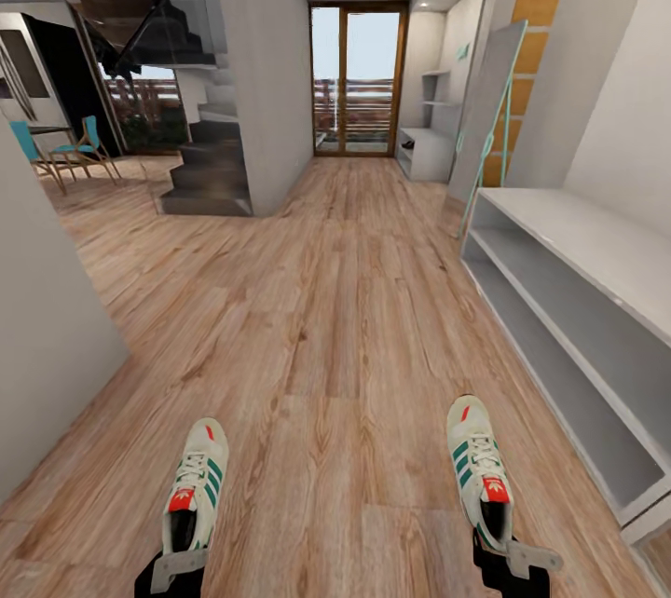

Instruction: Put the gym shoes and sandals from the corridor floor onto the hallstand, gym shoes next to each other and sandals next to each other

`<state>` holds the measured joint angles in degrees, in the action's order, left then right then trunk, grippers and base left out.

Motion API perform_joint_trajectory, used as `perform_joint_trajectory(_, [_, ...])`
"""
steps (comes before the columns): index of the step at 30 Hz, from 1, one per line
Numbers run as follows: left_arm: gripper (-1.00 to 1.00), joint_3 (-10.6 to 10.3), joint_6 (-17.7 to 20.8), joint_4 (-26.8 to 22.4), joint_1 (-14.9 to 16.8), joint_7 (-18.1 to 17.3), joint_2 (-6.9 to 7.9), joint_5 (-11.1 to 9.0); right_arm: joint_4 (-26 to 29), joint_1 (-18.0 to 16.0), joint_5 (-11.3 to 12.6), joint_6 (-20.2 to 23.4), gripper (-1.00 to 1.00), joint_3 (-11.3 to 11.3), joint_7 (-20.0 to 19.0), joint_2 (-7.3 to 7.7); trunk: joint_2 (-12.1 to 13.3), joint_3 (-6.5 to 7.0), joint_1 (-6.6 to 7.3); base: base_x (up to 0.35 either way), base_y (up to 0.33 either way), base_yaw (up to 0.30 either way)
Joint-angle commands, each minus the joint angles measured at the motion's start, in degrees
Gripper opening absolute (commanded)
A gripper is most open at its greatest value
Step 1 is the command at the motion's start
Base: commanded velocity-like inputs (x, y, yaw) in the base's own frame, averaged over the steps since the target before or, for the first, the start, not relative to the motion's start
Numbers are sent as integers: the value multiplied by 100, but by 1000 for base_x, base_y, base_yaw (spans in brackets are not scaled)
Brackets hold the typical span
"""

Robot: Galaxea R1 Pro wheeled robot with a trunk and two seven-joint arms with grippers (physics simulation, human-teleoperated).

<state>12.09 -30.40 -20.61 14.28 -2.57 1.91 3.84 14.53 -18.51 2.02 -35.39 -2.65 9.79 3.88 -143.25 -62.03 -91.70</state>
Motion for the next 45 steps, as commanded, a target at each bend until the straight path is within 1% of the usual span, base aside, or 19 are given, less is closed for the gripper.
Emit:
perform_joint_trajectory(1, [-100,48,-19,4,4,-28,-5,39,-3,-3,18,-21,-100,-7,-12,-1,-2,-5,-2,340,0,0])
perform_joint_trajectory(31, [-100,48,-19,-3,3,-27,-4,46,-3,-3,18,-21,-100,-7,-12,8,-2,-5,-2,340,0,0])
perform_joint_trajectory(35, [-100,48,-19,2,3,-29,-1,46,-177,-3,27,-21,-100,-7,-12,7,-2,-5,-2,340,0,0])
perform_joint_trajectory(45, [-100,48,-19,4,4,-29,-3,49,-187,-3,27,-21,-100,-7,-12,10,-2,-5,-2,340,0,0])
